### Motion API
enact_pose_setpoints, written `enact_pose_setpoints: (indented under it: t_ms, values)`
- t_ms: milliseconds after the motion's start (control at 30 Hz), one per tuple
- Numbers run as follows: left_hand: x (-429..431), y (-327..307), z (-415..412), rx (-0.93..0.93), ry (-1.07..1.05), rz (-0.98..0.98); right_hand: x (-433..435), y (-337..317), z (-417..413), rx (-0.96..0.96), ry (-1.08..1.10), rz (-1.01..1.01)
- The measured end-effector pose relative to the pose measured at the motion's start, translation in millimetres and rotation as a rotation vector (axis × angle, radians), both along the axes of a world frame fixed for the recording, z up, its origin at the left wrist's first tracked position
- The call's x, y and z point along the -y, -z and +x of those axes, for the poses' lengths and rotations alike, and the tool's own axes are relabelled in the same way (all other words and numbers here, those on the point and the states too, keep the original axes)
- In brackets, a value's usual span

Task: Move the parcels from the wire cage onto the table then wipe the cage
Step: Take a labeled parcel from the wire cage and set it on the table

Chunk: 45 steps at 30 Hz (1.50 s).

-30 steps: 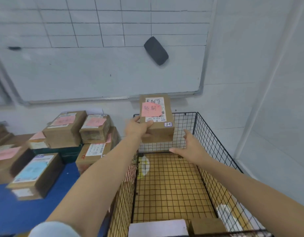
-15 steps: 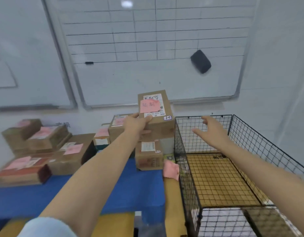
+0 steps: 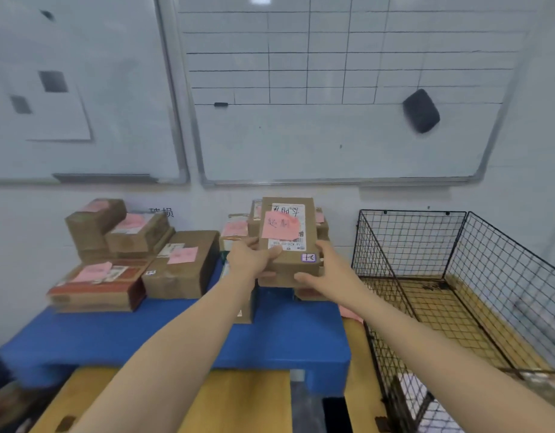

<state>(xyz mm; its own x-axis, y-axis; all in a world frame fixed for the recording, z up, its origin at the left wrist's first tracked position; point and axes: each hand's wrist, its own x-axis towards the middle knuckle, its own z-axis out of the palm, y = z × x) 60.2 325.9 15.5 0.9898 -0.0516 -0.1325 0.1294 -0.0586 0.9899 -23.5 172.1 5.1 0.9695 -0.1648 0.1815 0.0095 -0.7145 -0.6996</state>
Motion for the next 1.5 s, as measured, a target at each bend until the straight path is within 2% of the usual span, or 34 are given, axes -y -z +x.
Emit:
enact_pose_setpoints:
  t_ms: [67, 333, 567, 1167, 1500]
  values:
    - [-6, 7, -1, -0.003, 0.002, 0.024, -7, 8, 2, 0.012, 0.018, 0.035]
    - [-9, 33, -15, -0.048, 0.058, 0.040, -4, 26, 1, -0.046, 0.053, -0.062]
    - [-13, 60, -22, -0.098, 0.035, 0.009, -15, 40, -11, -0.135, 0.055, -0.227]
    - [-37, 70, -48, -0.120, -0.036, 0.024, -33, 57, -29, -0.055, -0.047, -0.153]
    - [-53, 62, -39, -0.139, -0.023, 0.086, -41, 60, -22, -0.034, -0.064, -0.196]
